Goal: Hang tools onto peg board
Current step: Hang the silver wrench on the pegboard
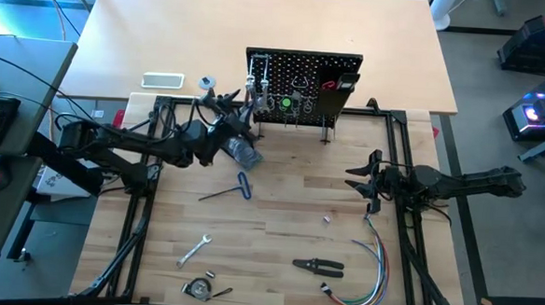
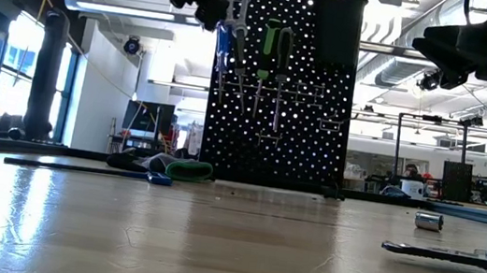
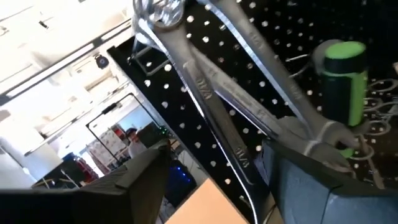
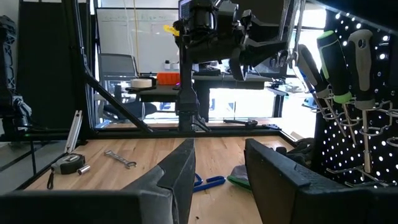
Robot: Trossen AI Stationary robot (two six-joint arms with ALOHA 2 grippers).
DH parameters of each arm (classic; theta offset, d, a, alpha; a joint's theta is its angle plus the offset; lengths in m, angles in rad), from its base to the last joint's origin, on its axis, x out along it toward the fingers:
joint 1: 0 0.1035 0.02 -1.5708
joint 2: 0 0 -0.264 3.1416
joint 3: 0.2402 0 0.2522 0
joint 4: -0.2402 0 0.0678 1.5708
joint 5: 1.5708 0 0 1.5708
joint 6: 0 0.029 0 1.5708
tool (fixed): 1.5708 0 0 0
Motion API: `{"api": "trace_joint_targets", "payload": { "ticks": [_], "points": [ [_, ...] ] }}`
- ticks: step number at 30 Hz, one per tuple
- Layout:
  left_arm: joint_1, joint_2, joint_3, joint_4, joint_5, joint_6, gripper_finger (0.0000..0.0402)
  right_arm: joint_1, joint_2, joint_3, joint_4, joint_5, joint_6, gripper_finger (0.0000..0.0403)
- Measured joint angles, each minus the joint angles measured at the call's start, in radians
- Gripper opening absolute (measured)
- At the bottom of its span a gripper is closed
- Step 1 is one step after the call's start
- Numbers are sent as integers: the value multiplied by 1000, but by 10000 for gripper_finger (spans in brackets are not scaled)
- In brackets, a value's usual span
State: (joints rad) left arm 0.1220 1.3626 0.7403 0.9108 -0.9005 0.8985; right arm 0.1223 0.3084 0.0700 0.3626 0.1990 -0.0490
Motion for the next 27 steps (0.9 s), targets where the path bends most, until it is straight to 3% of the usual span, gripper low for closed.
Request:
{"api": "trace_joint_targets", "payload": {
  "ticks": [14,21,27],
  "points": [
    [-175,-96,0,-60,-60,1,244,0,0,0,-31,-2,22,134],
    [-308,-138,0,-332,-141,-98,244,0,0,0,-131,-63,128,134],
    [-440,-158,0,-656,-94,-361,244,24,33,0,-181,-142,247,134]
  ]
}}
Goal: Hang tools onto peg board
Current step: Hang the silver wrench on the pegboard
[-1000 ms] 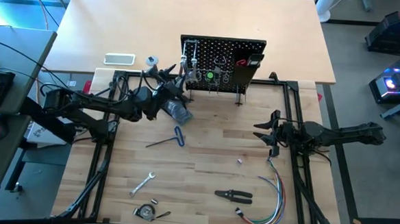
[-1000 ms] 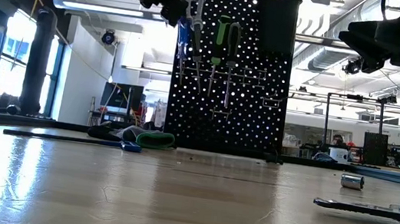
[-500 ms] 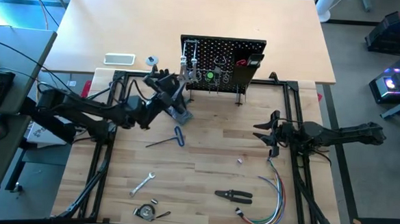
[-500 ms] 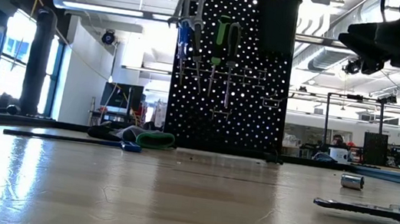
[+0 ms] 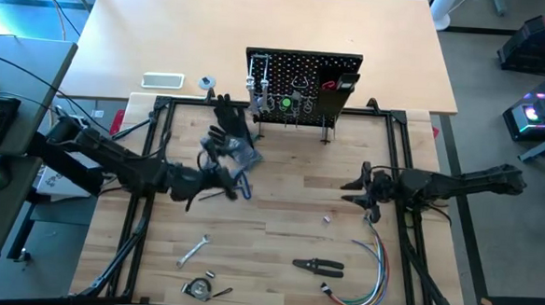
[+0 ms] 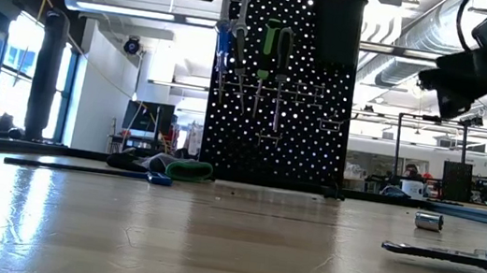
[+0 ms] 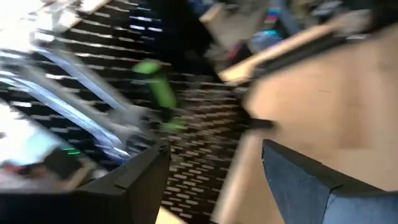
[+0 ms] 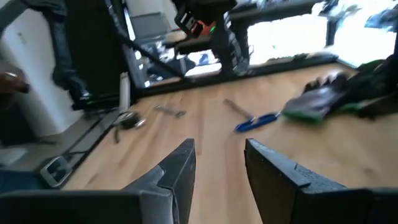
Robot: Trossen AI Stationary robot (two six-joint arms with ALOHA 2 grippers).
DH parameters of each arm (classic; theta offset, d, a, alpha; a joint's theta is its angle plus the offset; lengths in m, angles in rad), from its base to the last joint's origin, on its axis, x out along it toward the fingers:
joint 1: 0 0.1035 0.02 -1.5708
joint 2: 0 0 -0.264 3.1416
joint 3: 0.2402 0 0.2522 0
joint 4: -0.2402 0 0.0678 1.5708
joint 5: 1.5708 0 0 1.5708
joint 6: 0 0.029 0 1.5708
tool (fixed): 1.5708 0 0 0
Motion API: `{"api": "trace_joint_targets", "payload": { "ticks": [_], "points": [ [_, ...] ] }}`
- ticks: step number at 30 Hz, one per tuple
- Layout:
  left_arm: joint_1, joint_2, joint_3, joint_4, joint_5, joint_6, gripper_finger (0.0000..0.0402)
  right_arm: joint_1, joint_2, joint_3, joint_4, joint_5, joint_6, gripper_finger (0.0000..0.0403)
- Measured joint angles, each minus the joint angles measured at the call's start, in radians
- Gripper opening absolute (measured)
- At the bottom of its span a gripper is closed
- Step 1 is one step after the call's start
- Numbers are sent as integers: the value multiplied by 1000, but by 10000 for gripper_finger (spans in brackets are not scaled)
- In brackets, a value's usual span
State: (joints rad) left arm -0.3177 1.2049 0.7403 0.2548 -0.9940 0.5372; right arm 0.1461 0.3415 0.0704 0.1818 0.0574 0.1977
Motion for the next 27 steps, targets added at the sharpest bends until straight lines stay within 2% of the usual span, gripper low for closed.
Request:
{"api": "trace_joint_targets", "payload": {
  "ticks": [3,11,16,23,27],
  "points": [
    [-49,0,0,-166,95,-177,244,22,46,0,12,-7,30,134],
    [-128,0,-16,-615,389,-796,243,51,208,0,141,13,31,134],
    [-219,1,-55,-676,600,-1056,243,53,325,0,273,13,4,134],
    [-357,32,-55,-704,710,-1330,243,53,481,0,407,-3,2,134],
    [-411,94,-55,-704,727,-1439,243,53,558,0,475,-8,2,134]
  ]
}}
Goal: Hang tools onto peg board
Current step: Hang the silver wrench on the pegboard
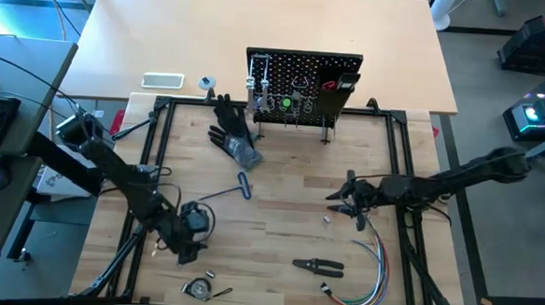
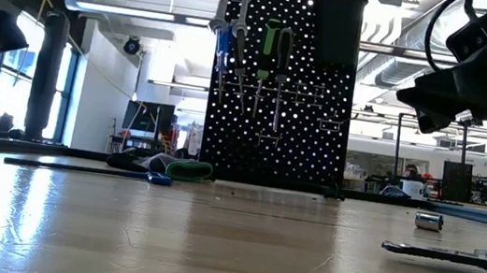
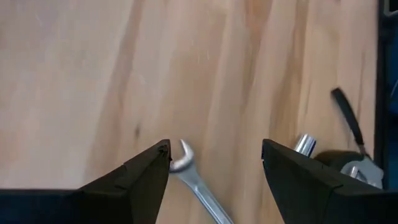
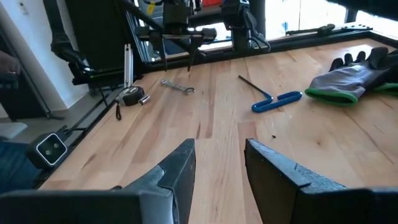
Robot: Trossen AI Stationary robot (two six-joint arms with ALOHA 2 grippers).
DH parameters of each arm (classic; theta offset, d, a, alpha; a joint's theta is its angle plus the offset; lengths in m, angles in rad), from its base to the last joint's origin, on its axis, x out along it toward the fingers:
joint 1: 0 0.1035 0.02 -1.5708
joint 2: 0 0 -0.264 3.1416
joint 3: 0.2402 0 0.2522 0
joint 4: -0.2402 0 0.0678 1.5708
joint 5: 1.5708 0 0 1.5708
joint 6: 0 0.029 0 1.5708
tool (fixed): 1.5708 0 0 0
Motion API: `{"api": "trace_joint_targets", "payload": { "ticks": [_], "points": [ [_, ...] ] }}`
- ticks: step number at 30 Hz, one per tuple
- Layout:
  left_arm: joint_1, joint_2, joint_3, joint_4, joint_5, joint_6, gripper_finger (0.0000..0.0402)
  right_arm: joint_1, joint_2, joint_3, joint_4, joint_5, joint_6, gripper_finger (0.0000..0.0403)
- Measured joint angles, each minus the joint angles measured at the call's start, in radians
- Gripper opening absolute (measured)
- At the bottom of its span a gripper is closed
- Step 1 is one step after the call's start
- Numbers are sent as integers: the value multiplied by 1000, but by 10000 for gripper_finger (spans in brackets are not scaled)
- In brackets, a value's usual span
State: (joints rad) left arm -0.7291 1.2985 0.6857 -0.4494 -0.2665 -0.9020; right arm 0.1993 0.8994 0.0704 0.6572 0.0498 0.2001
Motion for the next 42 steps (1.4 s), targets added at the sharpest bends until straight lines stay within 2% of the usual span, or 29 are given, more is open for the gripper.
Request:
{"api": "trace_joint_targets", "payload": {
  "ticks": [7,15,19,23,26,28,33,37,42],
  "points": [
    [-65,147,15,58,31,-95,243,0,99,0,102,-2,-16,134],
    [-90,368,105,-122,26,-187,232,0,156,0,173,-4,-18,134],
    [-94,427,156,-169,-12,-151,188,0,164,0,180,-6,-17,134],
    [-80,433,171,-198,-52,-118,113,0,164,0,184,-5,-18,134],
    [-57,433,170,-203,-65,-55,44,0,164,0,186,0,-23,134],
    [-36,433,170,-195,-72,-5,17,0,164,0,186,1,-25,134],
    [52,440,163,-93,-222,142,24,0,164,0,193,2,-34,134],
    [142,442,172,34,-301,324,5,0,164,0,205,2,-42,134],
    [258,444,201,189,-299,570,2,0,164,0,214,2,-39,134]
  ]
}}
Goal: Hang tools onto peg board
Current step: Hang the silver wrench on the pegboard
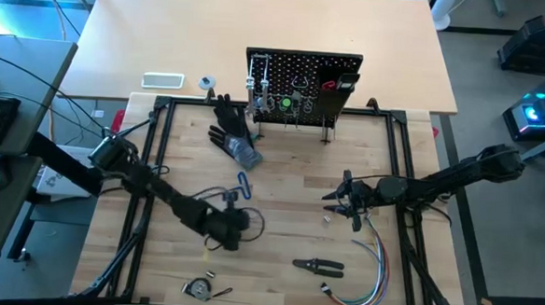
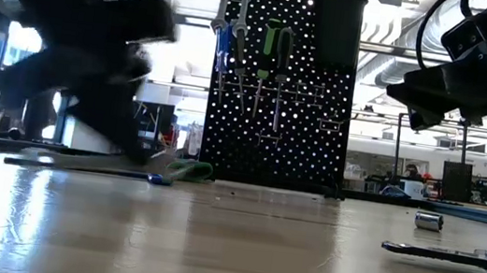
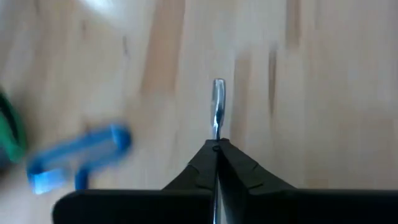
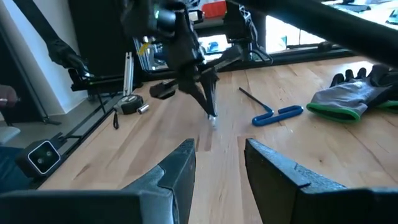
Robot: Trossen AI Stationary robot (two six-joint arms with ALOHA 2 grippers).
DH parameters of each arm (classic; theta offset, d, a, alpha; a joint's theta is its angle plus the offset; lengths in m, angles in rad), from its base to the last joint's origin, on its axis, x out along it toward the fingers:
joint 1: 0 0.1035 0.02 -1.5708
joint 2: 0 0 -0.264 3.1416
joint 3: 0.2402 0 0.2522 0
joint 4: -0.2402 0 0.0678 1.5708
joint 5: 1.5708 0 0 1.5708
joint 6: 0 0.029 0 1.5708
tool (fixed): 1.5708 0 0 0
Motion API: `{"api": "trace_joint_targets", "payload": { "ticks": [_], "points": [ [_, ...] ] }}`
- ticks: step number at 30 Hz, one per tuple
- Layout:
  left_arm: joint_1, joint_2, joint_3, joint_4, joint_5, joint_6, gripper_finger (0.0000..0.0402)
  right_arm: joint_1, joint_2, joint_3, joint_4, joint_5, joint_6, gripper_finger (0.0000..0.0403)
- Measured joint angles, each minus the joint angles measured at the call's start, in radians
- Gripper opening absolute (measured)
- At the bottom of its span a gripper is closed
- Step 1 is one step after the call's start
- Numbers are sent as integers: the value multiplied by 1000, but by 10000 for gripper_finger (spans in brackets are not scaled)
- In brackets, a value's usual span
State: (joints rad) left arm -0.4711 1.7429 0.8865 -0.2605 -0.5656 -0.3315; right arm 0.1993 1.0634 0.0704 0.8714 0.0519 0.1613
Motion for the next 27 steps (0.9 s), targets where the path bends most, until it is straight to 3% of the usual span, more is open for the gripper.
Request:
{"api": "trace_joint_targets", "payload": {
  "ticks": [9,17,23,27],
  "points": [
    [143,-4,52,259,62,311,1,0,83,0,-12,0,52,134],
    [214,-5,73,507,162,452,1,0,256,3,216,9,31,134],
    [250,-6,74,672,277,522,1,0,398,101,264,5,22,134],
    [259,-12,74,706,284,584,0,0,503,186,263,-30,40,134]
  ]
}}
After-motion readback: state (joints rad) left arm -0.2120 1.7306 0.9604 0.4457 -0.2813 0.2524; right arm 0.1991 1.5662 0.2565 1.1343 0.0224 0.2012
